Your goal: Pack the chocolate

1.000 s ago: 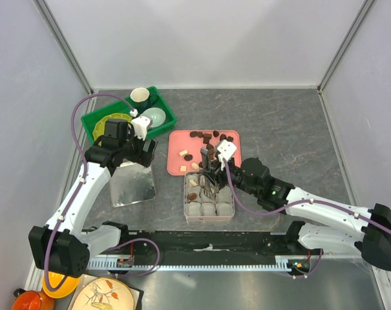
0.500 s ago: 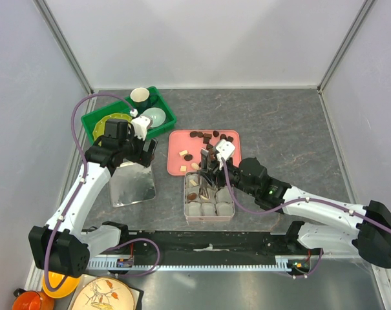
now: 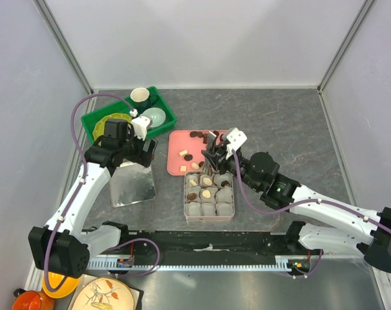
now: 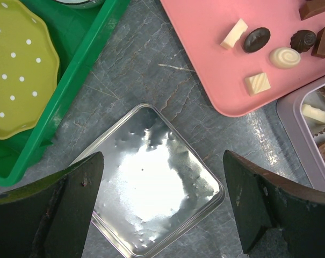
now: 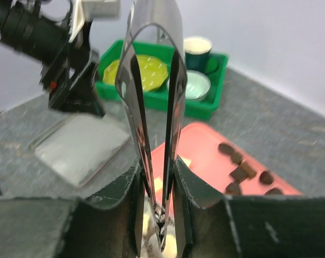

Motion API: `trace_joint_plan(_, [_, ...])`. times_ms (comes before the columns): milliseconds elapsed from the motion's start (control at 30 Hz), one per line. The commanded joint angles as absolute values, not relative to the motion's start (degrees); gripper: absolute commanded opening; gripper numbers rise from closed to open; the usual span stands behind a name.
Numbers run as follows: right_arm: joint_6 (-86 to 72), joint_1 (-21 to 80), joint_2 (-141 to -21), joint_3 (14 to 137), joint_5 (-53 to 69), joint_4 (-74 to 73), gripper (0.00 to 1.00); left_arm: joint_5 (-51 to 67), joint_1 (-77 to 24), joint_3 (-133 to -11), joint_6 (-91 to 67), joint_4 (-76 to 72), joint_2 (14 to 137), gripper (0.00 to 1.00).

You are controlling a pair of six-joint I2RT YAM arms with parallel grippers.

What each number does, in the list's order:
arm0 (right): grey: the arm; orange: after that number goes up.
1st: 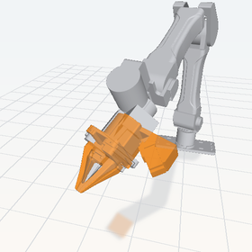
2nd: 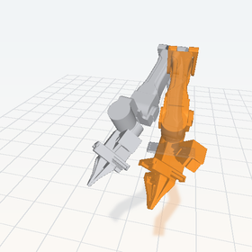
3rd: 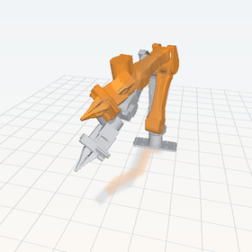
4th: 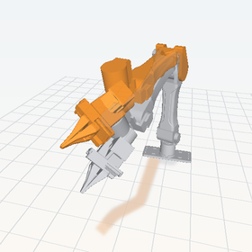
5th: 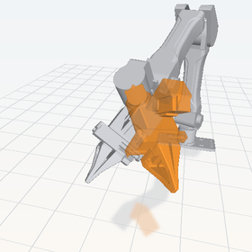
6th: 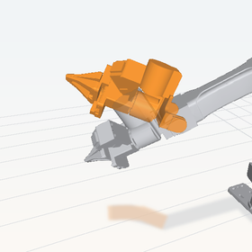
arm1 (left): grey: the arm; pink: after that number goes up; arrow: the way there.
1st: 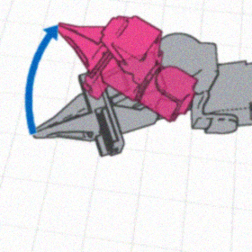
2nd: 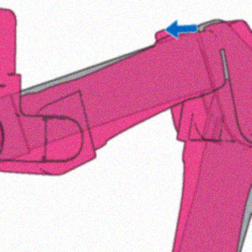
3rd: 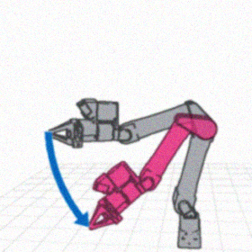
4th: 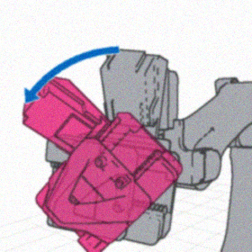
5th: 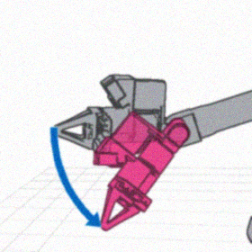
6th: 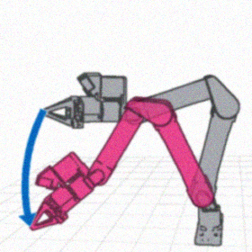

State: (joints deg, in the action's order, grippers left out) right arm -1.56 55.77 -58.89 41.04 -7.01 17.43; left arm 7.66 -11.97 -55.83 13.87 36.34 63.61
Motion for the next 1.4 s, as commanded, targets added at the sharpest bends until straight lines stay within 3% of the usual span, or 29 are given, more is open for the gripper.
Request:
trace_joint_plan(0, [3.7,55.8,-61.6,46.1,-13.2,24.5,0.28,7.6,-11.6,-56.2,15.1,35.6,61.9,0.99])
trace_joint_plan(433, [2.4,49.7,-91.3,60.9,-7.1,38.8,0.3,7.3,-11.4,-56.7,14.9,35.6,62.1,0.99])
trace_joint_plan(633, [1.0,48.3,-100.2,67.1,-5.5,40.3,0.44,7.0,-11.1,-56.4,15.6,35.6,62.1,0.99])
trace_joint_plan(867, [-1.4,47.5,-104.3,68.6,-4.3,41.8,0.51,7.1,-10.5,-56.1,15.7,35.2,62.1,0.99])
trace_joint_plan(1367, [-3.3,45.7,-108.1,66.5,-3.5,41.7,0.52,7.3,-10.0,-56.2,15.9,35.2,62.0,0.99])
